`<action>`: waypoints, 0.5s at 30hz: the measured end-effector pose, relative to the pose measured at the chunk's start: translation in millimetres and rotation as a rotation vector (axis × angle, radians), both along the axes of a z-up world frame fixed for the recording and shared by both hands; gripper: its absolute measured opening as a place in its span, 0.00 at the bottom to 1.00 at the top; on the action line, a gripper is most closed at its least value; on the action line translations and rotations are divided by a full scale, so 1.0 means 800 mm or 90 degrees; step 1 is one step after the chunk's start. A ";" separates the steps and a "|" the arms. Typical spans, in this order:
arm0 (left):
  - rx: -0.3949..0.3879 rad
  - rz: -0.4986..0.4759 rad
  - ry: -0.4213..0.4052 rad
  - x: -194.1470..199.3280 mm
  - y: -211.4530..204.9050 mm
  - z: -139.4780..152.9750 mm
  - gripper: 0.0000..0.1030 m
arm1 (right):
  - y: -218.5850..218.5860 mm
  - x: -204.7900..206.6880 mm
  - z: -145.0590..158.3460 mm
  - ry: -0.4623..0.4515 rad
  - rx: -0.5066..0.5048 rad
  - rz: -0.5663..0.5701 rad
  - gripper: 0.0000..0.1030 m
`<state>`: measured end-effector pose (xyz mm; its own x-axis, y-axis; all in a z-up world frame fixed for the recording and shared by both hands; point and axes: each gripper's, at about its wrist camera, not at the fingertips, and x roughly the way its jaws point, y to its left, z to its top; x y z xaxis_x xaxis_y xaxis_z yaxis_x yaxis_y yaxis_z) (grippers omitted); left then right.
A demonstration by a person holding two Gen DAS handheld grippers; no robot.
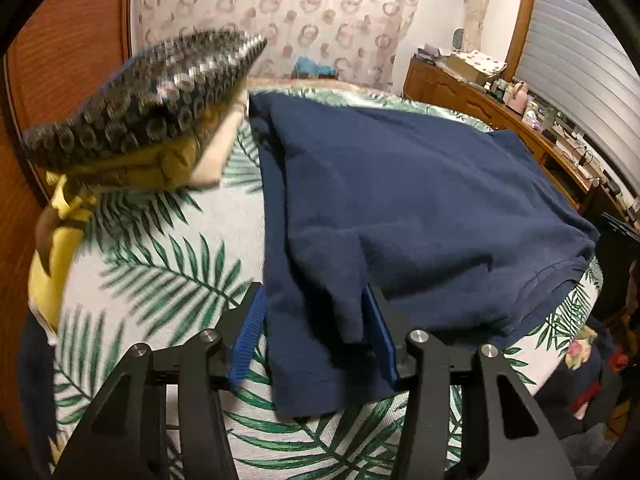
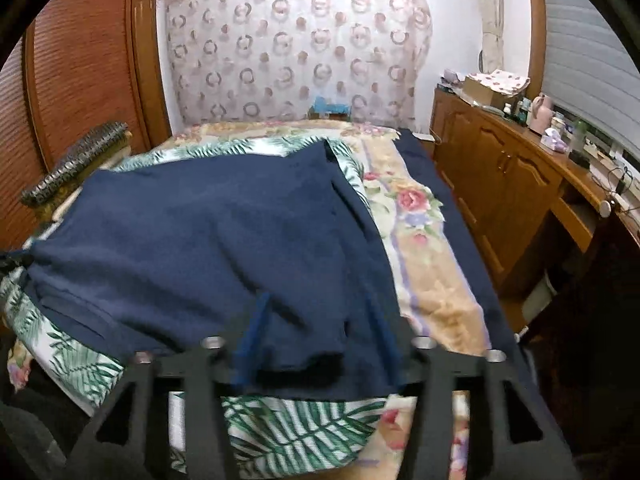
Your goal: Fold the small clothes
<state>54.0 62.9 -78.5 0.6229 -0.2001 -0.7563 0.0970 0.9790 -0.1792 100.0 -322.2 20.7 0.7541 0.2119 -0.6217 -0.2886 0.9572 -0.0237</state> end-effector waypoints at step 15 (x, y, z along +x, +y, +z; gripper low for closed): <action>-0.024 -0.027 -0.004 0.000 -0.002 0.001 0.21 | 0.061 0.011 -0.045 0.032 0.043 0.140 0.61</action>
